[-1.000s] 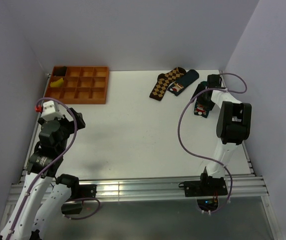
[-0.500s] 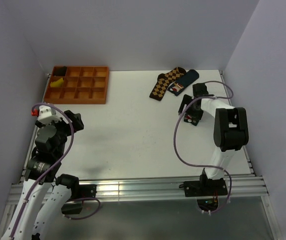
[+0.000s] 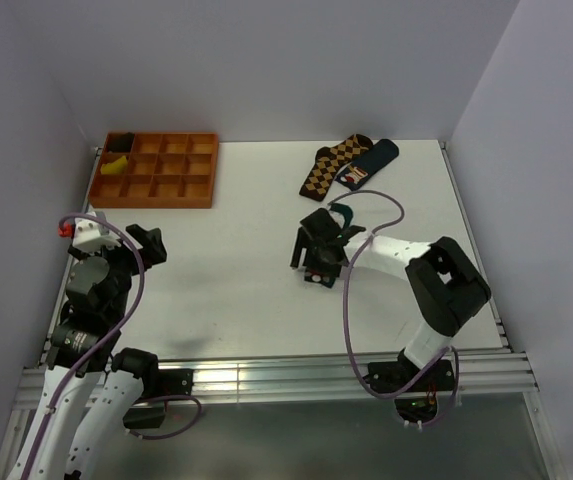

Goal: Roll the socks
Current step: Adjust the sock at the center of the board.

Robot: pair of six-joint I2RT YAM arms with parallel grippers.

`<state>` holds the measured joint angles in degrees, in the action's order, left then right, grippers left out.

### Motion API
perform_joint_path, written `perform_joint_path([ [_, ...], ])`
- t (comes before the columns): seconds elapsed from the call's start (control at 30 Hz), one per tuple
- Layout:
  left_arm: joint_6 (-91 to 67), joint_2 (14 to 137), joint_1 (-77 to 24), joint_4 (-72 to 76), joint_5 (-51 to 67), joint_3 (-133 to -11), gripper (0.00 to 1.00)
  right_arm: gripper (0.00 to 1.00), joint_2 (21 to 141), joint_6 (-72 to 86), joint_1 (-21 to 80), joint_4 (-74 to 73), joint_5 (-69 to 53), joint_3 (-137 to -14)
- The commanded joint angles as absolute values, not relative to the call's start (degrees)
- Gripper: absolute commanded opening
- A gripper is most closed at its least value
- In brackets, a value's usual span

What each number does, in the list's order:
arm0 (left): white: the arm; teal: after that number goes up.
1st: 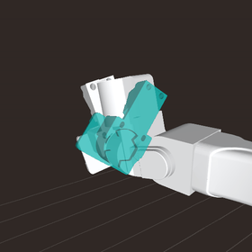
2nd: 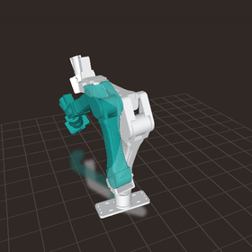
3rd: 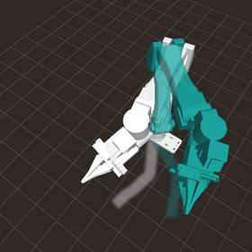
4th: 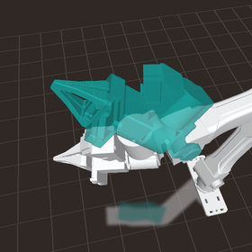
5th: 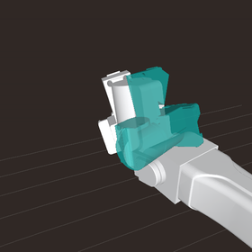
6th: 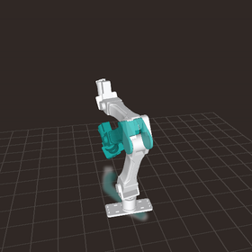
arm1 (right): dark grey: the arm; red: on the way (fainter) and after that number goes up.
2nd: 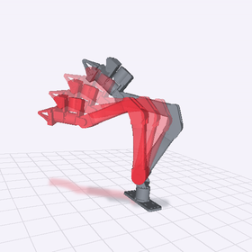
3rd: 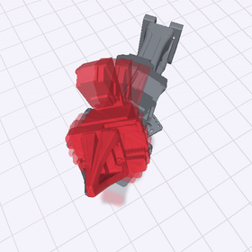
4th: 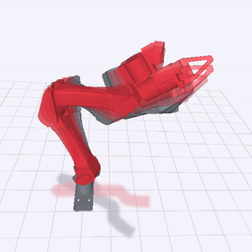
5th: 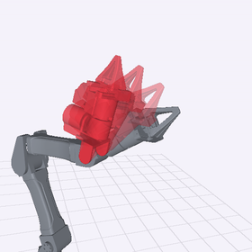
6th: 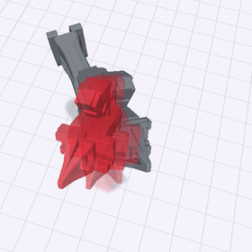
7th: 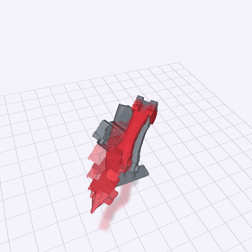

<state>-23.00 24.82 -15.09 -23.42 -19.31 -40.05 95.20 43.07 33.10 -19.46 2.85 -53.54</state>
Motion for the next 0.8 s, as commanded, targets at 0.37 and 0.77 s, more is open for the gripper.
perform_joint_path([
  [0.37, -22.15, 23.38, -15.12, -22.76, -18.81, -39.38, 0.99, 0.87, 100.64, 55.47, 51.59, -30.04, 12.38, -70.11],
  [0.77, -22.24, 25.14, -15.12, -22.85, -18.37, -39.46, 0.99, 0.84, 96.77, 28.84, 41.24, -28.94, 17.85, -74.98],
])
